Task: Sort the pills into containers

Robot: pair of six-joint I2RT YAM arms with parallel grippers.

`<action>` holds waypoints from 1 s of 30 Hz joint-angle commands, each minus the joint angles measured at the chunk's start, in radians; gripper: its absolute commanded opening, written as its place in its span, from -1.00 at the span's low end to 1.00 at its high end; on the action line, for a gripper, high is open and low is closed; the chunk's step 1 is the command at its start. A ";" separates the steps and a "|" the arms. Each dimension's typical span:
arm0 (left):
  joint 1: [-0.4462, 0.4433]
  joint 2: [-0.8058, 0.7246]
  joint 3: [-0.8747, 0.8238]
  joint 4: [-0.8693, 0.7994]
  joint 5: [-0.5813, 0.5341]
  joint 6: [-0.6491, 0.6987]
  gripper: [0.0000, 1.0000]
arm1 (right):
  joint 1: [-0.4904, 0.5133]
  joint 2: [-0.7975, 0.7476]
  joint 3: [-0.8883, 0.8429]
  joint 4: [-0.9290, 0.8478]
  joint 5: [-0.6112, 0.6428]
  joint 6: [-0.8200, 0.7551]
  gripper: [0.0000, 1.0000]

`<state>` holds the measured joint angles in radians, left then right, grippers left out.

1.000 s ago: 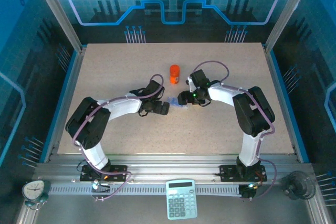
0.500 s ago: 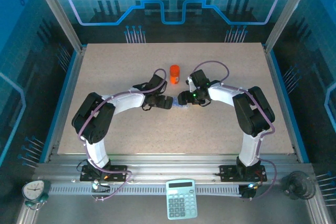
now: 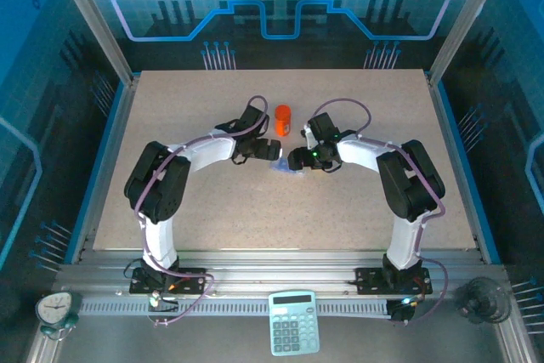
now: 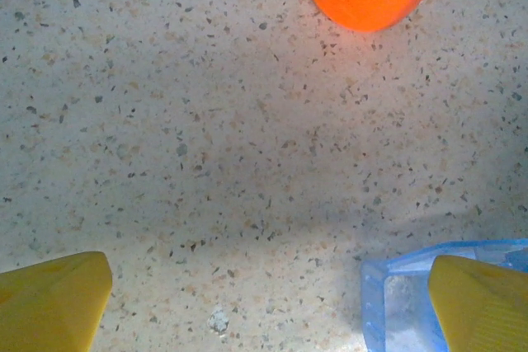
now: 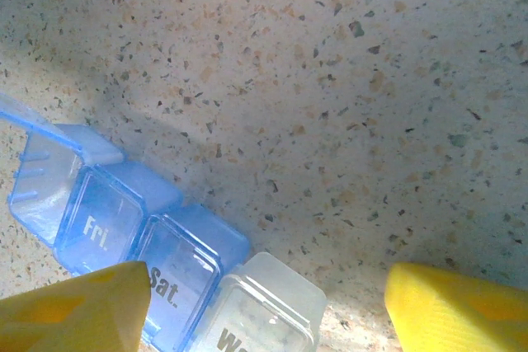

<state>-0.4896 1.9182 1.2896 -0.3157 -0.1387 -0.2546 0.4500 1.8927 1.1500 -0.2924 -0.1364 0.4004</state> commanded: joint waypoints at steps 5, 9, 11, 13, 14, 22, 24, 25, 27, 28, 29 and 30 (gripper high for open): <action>0.002 0.057 0.039 -0.029 0.037 0.005 0.98 | -0.008 0.074 -0.028 0.008 -0.016 -0.007 0.53; 0.002 0.058 0.028 -0.028 0.040 0.000 0.98 | -0.009 0.073 -0.015 -0.002 -0.019 -0.010 0.53; 0.000 0.049 0.021 -0.025 0.043 -0.002 0.98 | -0.008 0.069 -0.006 -0.011 -0.021 -0.012 0.53; 0.001 0.031 0.011 -0.020 0.048 -0.006 0.98 | -0.009 0.062 0.008 -0.023 -0.025 -0.015 0.53; 0.000 0.021 0.004 -0.017 0.052 -0.008 0.98 | -0.008 0.057 0.016 -0.029 -0.026 -0.017 0.53; -0.005 -0.078 -0.072 0.040 0.100 -0.064 0.98 | -0.031 -0.016 0.054 -0.067 -0.061 -0.010 0.60; -0.007 -0.106 -0.100 0.062 0.115 -0.079 0.98 | -0.038 -0.040 0.051 -0.070 -0.070 -0.005 0.62; -0.006 -0.119 -0.116 0.080 0.126 -0.086 0.98 | -0.042 -0.053 0.048 -0.071 -0.075 -0.003 0.63; -0.006 -0.137 -0.145 0.116 0.148 -0.098 0.98 | -0.049 -0.078 0.036 -0.073 -0.081 0.001 0.63; -0.006 -0.142 -0.158 0.135 0.157 -0.103 0.98 | -0.054 -0.094 0.026 -0.073 -0.082 0.005 0.63; -0.007 -0.142 -0.169 0.149 0.166 -0.109 0.98 | -0.058 -0.105 0.016 -0.072 -0.084 0.006 0.63; -0.008 -0.142 -0.175 0.160 0.174 -0.112 0.98 | -0.063 -0.122 0.004 -0.073 -0.084 0.009 0.63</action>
<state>-0.4919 1.8011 1.1473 -0.2222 -0.0200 -0.3321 0.4095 1.8370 1.1759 -0.3470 -0.1944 0.4007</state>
